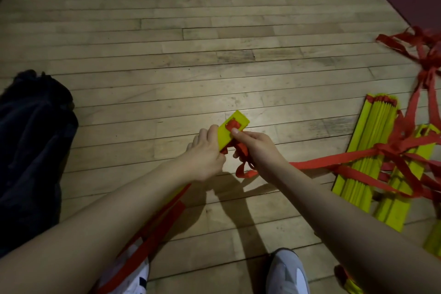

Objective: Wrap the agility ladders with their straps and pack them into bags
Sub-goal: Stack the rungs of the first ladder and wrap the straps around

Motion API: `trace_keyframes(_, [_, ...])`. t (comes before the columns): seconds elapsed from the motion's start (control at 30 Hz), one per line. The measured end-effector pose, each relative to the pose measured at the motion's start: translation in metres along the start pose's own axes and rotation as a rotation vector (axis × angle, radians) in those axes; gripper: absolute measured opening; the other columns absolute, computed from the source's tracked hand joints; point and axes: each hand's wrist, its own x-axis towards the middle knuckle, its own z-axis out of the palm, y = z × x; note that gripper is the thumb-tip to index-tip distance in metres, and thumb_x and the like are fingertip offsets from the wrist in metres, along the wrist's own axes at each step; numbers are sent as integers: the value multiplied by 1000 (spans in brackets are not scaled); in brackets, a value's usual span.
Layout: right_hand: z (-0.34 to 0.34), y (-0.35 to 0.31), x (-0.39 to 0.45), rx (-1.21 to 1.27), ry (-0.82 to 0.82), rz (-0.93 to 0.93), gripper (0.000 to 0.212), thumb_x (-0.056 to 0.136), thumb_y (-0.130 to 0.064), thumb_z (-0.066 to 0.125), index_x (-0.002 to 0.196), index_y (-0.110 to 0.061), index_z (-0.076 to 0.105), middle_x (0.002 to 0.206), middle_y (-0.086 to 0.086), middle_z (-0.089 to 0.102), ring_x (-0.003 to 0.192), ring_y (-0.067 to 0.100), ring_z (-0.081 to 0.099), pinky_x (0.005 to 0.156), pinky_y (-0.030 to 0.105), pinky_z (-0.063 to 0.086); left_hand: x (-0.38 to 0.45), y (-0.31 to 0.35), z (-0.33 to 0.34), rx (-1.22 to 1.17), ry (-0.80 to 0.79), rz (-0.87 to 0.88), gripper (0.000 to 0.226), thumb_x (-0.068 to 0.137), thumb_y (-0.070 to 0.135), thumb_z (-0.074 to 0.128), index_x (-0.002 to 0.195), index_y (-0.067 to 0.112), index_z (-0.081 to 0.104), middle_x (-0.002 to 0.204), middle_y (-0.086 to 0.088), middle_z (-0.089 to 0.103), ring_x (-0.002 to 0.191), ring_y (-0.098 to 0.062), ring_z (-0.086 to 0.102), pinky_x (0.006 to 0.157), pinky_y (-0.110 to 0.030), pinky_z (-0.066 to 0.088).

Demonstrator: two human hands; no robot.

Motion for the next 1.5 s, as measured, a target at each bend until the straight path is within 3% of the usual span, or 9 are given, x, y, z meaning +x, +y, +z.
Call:
trace_keyframes(0.13, [0, 2, 1, 17, 24, 22, 26, 98, -26, 52, 91, -5, 65, 59, -7, 64, 48, 5, 51, 46, 13, 37, 3, -14, -16, 5, 52, 86, 57, 81, 33, 73, 127, 16, 45, 116, -1, 51, 105, -18, 51, 87, -34, 44])
trace_keyframes(0.27, [0, 5, 4, 11, 12, 27, 31, 97, -33, 53, 97, -4, 65, 83, 8, 62, 54, 8, 52, 47, 17, 36, 5, -21, -19, -141, 68, 79, 46, 75, 34, 80, 100, 17, 46, 99, 2, 53, 88, -16, 53, 70, -27, 43])
trace_keyframes(0.37, [2, 6, 5, -2, 4, 34, 35, 97, -37, 52, 100, -5, 67, 78, 6, 62, 54, 9, 52, 49, 19, 36, 5, -22, -17, -209, 70, 84, 47, 78, 29, 77, 109, 16, 45, 111, -1, 45, 96, -15, 46, 73, -24, 33])
trace_keyframes(0.63, [3, 9, 0, -130, -164, 46, 14, 98, -10, 50, 96, -3, 63, 77, 8, 63, 53, 12, 54, 51, 17, 44, 3, -12, -10, -115, 170, -38, 40, 89, 22, 63, 117, 17, 34, 96, -6, 60, 84, -27, 61, 72, -42, 53])
trace_keyframes(0.83, [6, -1, -1, -85, -28, -50, 18, 94, -8, 57, 79, -2, 63, 57, -1, 58, 43, 8, 44, 43, 14, 33, 1, -11, 0, -37, 173, -82, 39, 92, 13, 50, 116, 9, 20, 99, -18, 58, 80, -34, 59, 63, -40, 46])
trace_keyframes(0.97, [5, -2, -1, -83, 40, -39, 28, 92, -17, 62, 72, 0, 55, 41, -9, 49, 36, 4, 38, 38, 12, 27, -3, -2, 2, -8, 55, -116, 52, 91, 26, 56, 127, 10, 22, 117, -18, 43, 111, -37, 45, 89, -38, 33])
trace_keyframes(1.17, [3, 3, -3, -72, 113, 14, 32, 91, -27, 64, 71, -3, 56, 42, -10, 49, 37, 6, 39, 37, 13, 28, -11, -9, 0, -52, 160, 39, 39, 89, 18, 61, 113, 19, 30, 99, -10, 50, 85, -30, 57, 71, -41, 50])
trace_keyframes(1.37, [14, 7, 4, -34, 186, 44, 23, 84, -27, 73, 73, -11, 61, 61, 0, 48, 42, 7, 36, 41, 16, 30, -19, -14, 12, -42, 257, 146, 38, 88, 17, 65, 116, 17, 40, 98, -10, 59, 86, -33, 60, 70, -46, 51])
trace_keyframes(1.5, [15, 8, 6, -38, 224, 29, 21, 85, -21, 70, 69, -13, 60, 58, -3, 50, 38, -1, 40, 43, 12, 32, -20, -14, 12, -13, 262, 162, 38, 87, 19, 65, 120, 16, 45, 124, -11, 48, 100, -36, 59, 77, -47, 52])
